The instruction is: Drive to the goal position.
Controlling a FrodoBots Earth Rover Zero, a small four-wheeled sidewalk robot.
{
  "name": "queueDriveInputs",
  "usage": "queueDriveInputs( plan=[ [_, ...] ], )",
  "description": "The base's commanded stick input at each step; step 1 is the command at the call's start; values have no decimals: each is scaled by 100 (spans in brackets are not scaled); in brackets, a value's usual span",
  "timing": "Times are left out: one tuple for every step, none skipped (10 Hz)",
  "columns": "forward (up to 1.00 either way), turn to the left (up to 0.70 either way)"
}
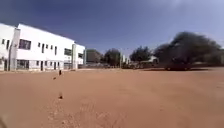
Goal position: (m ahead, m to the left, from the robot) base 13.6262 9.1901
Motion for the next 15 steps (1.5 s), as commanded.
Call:
queueDriveInputs(
  plan=[
    [100,0],
    [100,0],
    [100,-26],
    [100,-36],
    [100,-28],
    [100,-10],
    [100,0],
    [100,0],
    [100,0],
    [100,0],
    [100,0],
    [100,0],
    [100,0],
    [100,0],
    [100,0]
  ],
)
